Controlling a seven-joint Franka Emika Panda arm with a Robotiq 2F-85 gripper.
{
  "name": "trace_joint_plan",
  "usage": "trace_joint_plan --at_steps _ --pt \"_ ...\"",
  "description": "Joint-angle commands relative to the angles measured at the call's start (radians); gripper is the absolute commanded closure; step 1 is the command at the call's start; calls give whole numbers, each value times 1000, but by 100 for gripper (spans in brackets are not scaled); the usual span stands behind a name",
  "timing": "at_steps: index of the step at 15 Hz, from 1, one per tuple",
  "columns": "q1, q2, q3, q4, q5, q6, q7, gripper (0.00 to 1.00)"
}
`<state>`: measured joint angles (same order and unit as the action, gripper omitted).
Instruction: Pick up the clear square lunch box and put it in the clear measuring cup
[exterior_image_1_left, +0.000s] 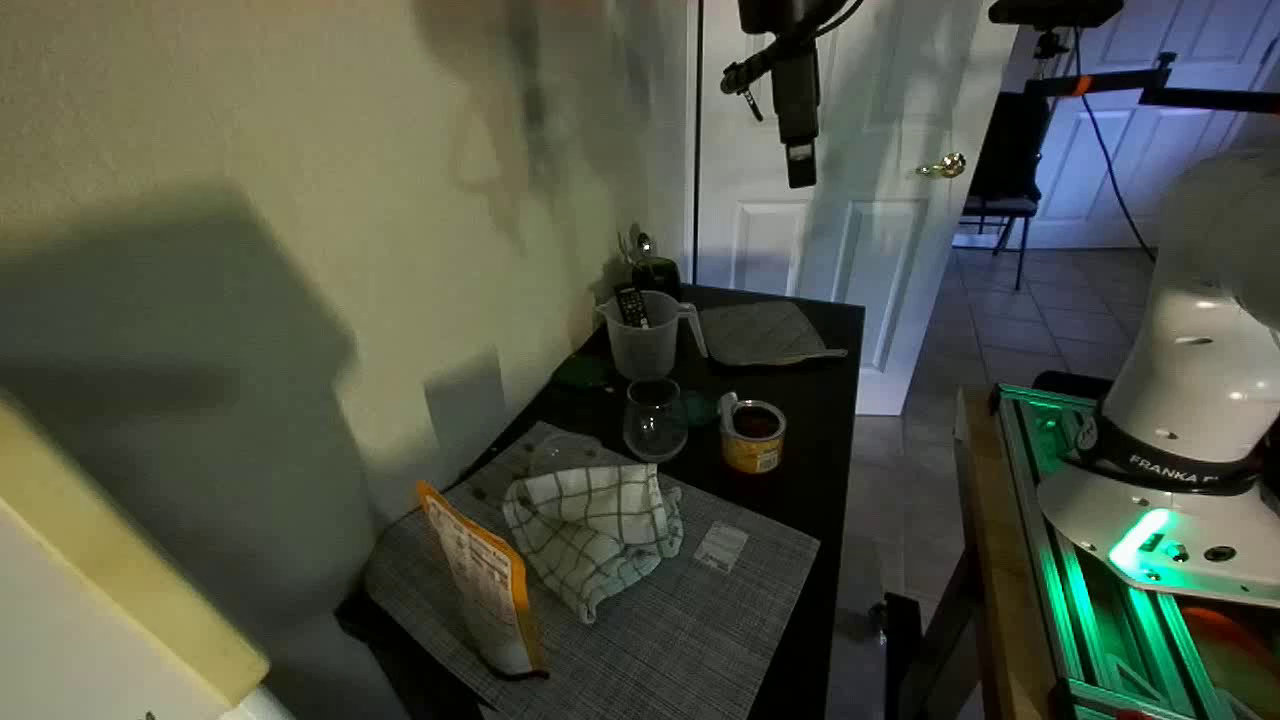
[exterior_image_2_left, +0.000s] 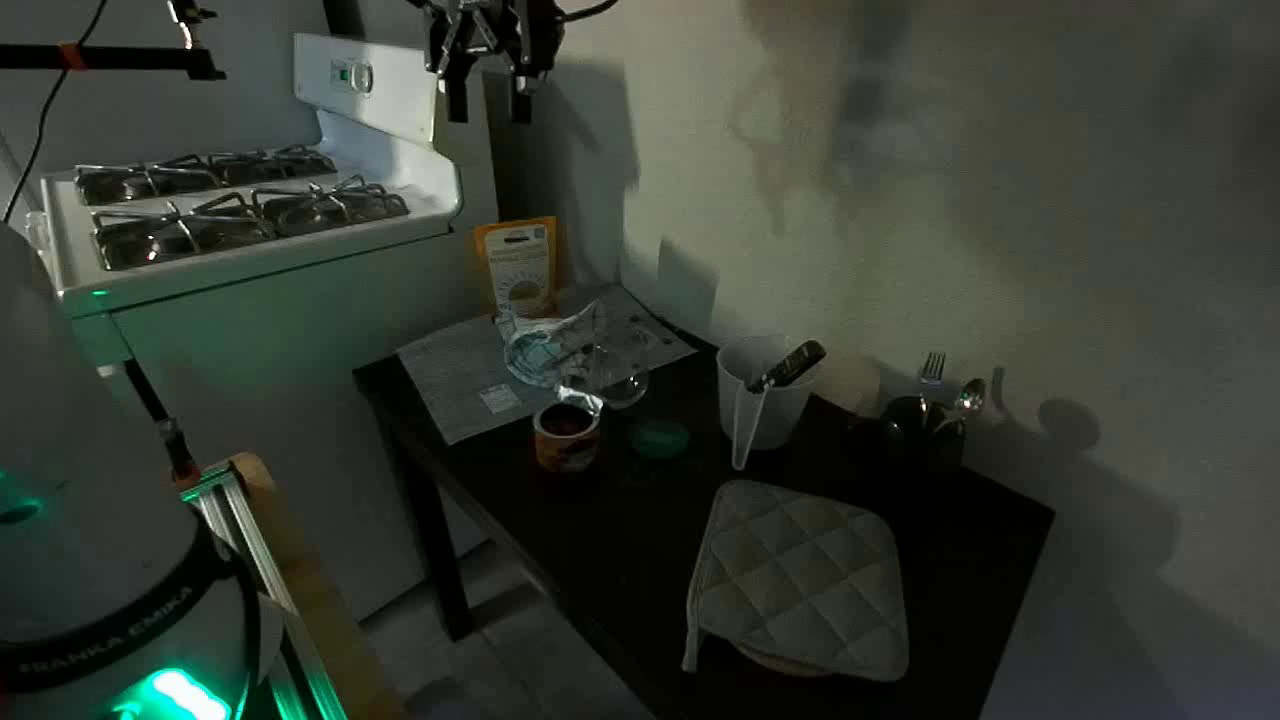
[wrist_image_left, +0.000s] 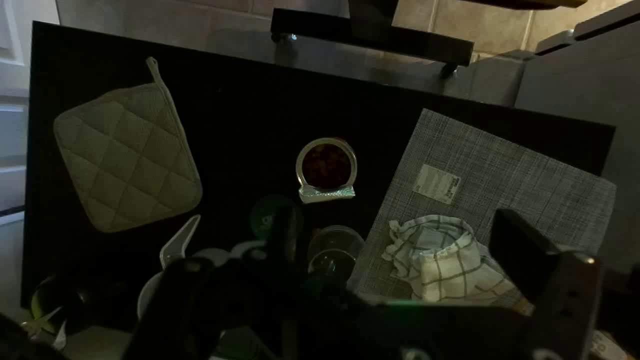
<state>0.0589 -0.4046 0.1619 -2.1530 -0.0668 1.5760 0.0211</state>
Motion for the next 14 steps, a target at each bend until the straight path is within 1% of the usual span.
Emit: trace_joint_plan --at_steps 1,4,5,9,10,13,14 --pt "19 2 -15 3 -5 -4 6 0" --pt "19 2 -15 3 -5 -4 6 0" --pt "15 14 -19 -3 -15 32 2 0" --pt "12 142 -63 9 1 132 -100 0" --pt "6 184 -62 20 -20 153 -94 0" --pt "-1 311 -43 43 -114 229 -3 0" --pt "5 227 -63 7 -65 207 -53 0"
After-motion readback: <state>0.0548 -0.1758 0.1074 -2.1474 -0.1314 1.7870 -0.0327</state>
